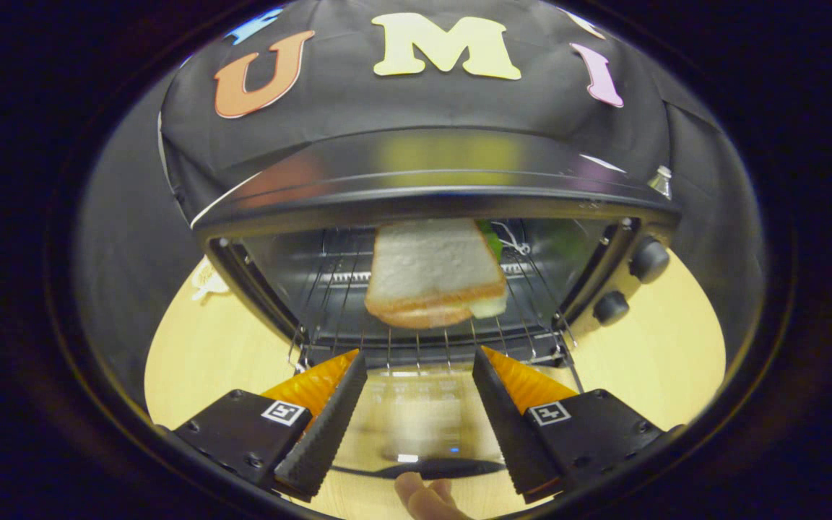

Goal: Open the toaster oven, put the food inside, and close the toaster oven door.

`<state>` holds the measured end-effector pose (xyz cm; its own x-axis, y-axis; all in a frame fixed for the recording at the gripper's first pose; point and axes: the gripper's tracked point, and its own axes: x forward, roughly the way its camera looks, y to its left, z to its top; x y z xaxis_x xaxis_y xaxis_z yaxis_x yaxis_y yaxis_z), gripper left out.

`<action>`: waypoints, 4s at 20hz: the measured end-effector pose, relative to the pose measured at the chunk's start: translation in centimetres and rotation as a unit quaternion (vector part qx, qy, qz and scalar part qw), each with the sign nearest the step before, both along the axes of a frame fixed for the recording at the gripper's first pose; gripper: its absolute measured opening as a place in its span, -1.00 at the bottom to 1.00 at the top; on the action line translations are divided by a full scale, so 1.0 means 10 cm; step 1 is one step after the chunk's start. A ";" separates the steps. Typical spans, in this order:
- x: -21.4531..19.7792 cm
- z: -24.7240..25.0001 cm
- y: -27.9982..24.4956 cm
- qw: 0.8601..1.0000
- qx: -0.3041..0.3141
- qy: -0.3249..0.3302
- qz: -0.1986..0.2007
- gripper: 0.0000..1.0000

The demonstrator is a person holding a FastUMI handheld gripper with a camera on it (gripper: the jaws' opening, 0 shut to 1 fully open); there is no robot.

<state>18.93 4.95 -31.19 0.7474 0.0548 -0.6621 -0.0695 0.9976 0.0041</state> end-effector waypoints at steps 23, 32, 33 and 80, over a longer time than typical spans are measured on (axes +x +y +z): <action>-0.98 -0.54 -0.08 0.998 0.058 0.021 -0.002 0.92; -0.98 -0.36 -0.07 0.998 0.041 -0.033 -0.021 0.91; -0.96 -0.31 -0.06 0.998 0.039 -0.048 -0.023 0.91; -2.56 3.18 -0.35 0.921 0.030 -0.390 0.006 0.90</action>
